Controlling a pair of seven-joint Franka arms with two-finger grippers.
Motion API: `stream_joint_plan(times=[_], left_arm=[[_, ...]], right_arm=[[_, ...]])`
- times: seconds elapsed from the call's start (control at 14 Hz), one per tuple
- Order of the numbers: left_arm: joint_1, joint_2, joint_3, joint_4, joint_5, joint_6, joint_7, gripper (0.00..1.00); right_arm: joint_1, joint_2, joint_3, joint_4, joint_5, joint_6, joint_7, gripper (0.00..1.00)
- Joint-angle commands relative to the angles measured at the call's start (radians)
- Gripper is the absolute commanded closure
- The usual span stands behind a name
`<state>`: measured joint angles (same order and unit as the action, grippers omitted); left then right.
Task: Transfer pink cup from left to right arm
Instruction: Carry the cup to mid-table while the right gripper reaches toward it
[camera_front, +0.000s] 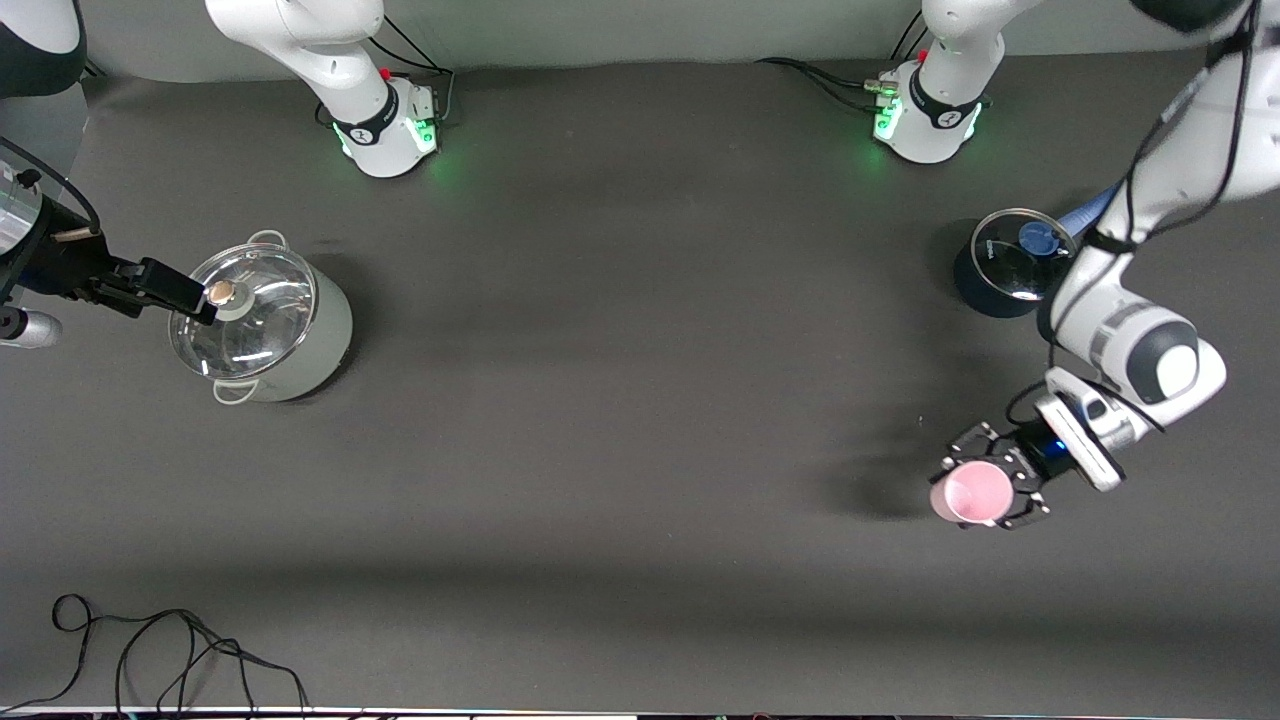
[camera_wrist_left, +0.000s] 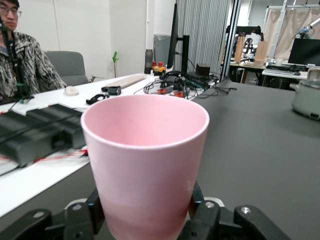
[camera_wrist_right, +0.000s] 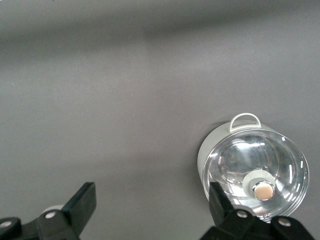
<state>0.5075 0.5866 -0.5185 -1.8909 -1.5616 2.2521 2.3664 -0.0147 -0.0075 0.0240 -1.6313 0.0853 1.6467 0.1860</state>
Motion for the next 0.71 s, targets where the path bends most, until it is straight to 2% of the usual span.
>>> stream_joint_plan(times=[0.0,0.14,0.29,0.43,0.64], left_arm=[[0.016,-0.174,-0.087,-0.173,-0.063,0.035,-0.003,0.58],[0.003,-0.229,-0.150,-0.189,-0.110,0.044,-0.056,0.57],[0.002,-0.234,-0.275,-0.180,-0.159,0.168,-0.093,0.57],[0.002,-0.235,-0.389,-0.171,-0.251,0.263,-0.093,0.57],[-0.004,-0.219,-0.538,-0.097,-0.293,0.459,-0.130,0.57]], right_arm=[[0.002,0.007,-0.003,0.024,0.013,-0.016,0.067,0.00],[0.012,0.011,0.000,0.027,0.017,-0.016,0.204,0.00],[0.013,0.011,0.008,0.030,0.039,-0.016,0.321,0.01],[0.018,0.011,0.010,0.034,0.111,-0.015,0.471,0.01],[0.082,0.014,0.010,0.062,0.120,-0.013,0.668,0.03]])
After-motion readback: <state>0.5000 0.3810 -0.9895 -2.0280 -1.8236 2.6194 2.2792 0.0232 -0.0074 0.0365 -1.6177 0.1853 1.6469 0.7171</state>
